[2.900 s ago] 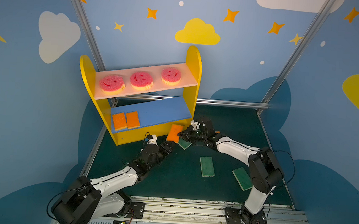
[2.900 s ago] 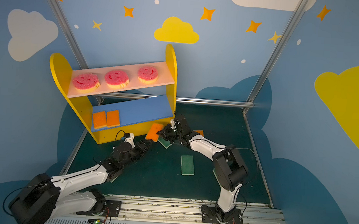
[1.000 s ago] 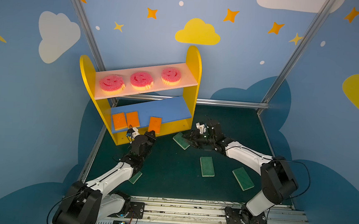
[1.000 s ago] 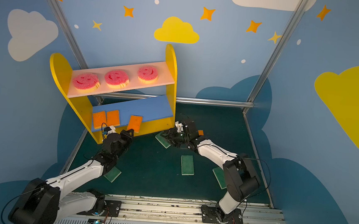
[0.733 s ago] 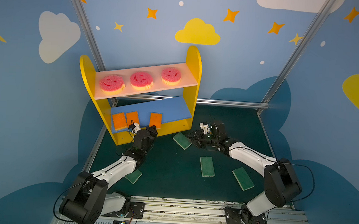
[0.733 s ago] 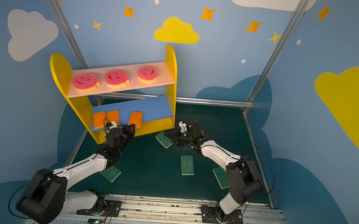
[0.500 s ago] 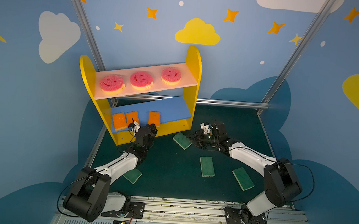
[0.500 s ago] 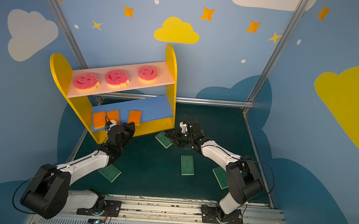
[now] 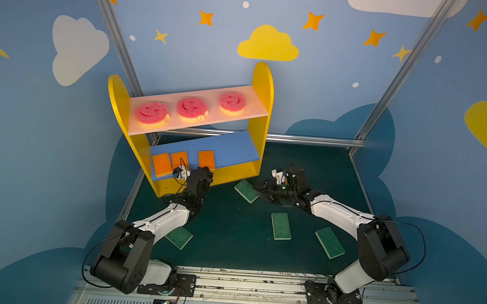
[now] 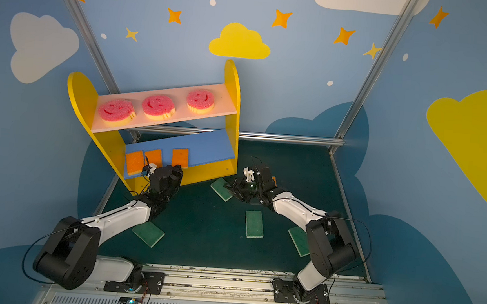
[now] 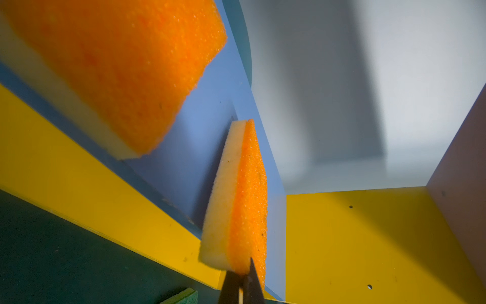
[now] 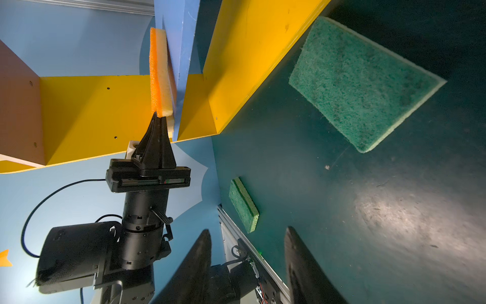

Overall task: Place and organize the cleaning sponges onto the shelf
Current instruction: 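Set the orange sponge on the blue lower shelf and open the left gripper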

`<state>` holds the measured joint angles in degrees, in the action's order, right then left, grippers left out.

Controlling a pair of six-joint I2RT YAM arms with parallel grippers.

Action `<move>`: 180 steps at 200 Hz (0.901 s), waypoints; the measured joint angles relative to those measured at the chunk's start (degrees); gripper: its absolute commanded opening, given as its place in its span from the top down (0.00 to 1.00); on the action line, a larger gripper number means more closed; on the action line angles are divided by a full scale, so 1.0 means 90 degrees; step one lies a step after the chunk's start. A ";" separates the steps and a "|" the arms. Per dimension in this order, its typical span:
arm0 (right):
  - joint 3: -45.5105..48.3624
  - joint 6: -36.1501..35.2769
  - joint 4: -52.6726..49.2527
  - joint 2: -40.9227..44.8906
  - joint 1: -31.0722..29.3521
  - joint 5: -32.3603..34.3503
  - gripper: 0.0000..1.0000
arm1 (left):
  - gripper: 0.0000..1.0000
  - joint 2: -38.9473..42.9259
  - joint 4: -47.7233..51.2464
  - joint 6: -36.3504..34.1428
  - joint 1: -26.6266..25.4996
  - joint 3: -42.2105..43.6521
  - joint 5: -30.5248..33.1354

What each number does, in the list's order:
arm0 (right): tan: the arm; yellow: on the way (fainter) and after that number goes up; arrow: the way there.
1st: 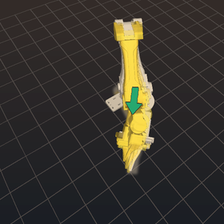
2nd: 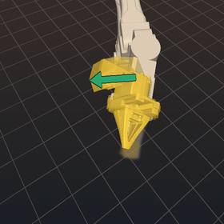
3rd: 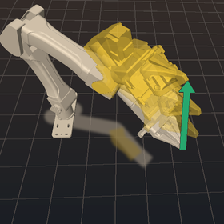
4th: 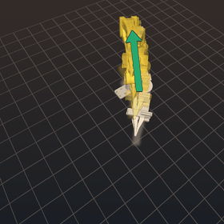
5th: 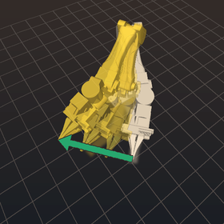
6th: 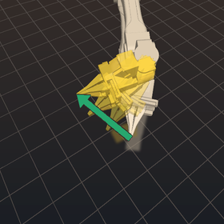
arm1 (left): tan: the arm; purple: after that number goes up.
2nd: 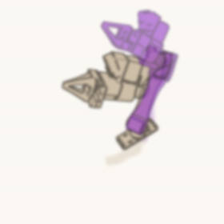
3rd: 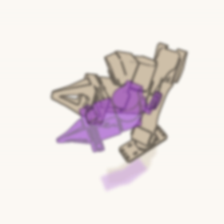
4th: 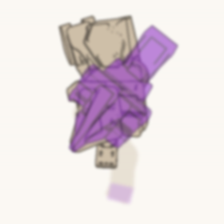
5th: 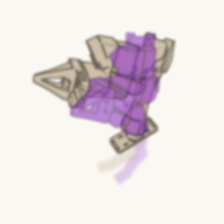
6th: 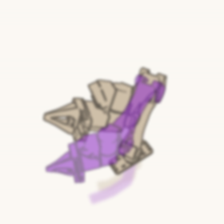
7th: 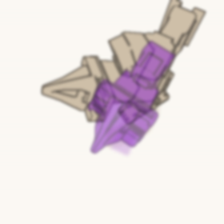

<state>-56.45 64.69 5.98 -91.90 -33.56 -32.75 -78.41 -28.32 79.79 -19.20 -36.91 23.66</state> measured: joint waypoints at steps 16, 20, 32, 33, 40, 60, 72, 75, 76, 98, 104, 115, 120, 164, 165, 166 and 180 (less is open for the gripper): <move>0.0019 0.0000 0.0017 0.0002 0.0000 -0.0019 0.55 | 0.97 0.0024 0.0024 0.0039 -0.0034 0.0019 0.0112; 0.0024 0.0002 0.0019 0.0002 0.0000 -0.0027 0.55 | 0.97 0.0041 0.0032 0.0049 -0.0041 0.0029 0.0148; 0.0032 0.0002 0.0024 0.0002 0.0000 -0.0044 0.55 | 0.97 0.0097 0.0036 0.0075 -0.0053 0.0080 0.0233; 0.0032 0.0005 0.0024 0.0002 0.0000 -0.0046 0.55 | 0.97 0.0107 0.0036 0.0080 -0.0053 0.0087 0.0240; 0.0036 0.0002 0.0029 0.0002 0.0000 -0.0056 0.55 | 0.97 0.0151 0.0049 0.0092 -0.0053 0.0121 0.0294; 0.0061 0.0002 0.0041 0.0002 0.0000 -0.0083 0.55 | 0.97 0.0270 0.0114 0.0119 -0.0051 0.0158 0.0427; 0.0061 0.0002 0.0041 0.0002 0.0000 -0.0087 0.55 | 0.97 0.0338 0.0143 0.0119 -0.0051 0.0160 0.0510; 0.0061 0.0002 0.0044 0.0000 0.0000 -0.0090 0.55 | 0.97 0.0347 0.0148 0.0119 -0.0051 0.0160 0.0522; 0.0061 0.0002 0.0046 0.0002 0.0000 -0.0087 0.55 | 0.97 0.0350 0.0148 0.0119 -0.0051 0.0160 0.0527; 0.0061 0.0002 0.0061 0.0002 0.0000 -0.0092 0.55 | 0.97 0.0432 0.0209 0.0119 -0.0044 0.0163 0.0636; 0.0061 0.0002 0.0063 0.0002 0.0000 -0.0092 0.55 | 0.97 0.0459 0.0226 0.0119 -0.0039 0.0172 0.0661; 0.0061 0.0002 0.0066 0.0002 0.0000 -0.0092 0.55 | 0.97 0.0512 0.0240 0.0117 -0.0029 0.0209 0.0702; 0.0061 0.0002 0.0066 0.0002 0.0000 -0.0092 0.55 | 0.97 0.0542 0.0255 0.0119 -0.0019 0.0233 0.0719; 0.0061 0.0002 0.0068 0.0002 0.0000 -0.0097 0.55 | 0.97 0.0780 0.0372 0.0148 0.0036 0.0423 0.0889; 0.0061 0.0002 0.0068 0.0002 0.0000 -0.0097 0.55 | 0.97 0.0792 0.0381 0.0151 0.0036 0.0427 0.0899; 0.0061 0.0002 0.0068 0.0002 0.0000 -0.0097 0.55 | 0.97 0.0799 0.0386 0.0153 0.0039 0.0427 0.0901; 0.0061 0.0002 0.0068 0.0002 0.0000 -0.0100 0.55 | 0.97 0.0884 0.0454 0.0165 0.0058 0.0469 0.0959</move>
<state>-55.90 64.71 6.59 -91.88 -33.56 -33.65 -70.46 -24.23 81.28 -18.68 -32.69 32.29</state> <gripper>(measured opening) 0.447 0.048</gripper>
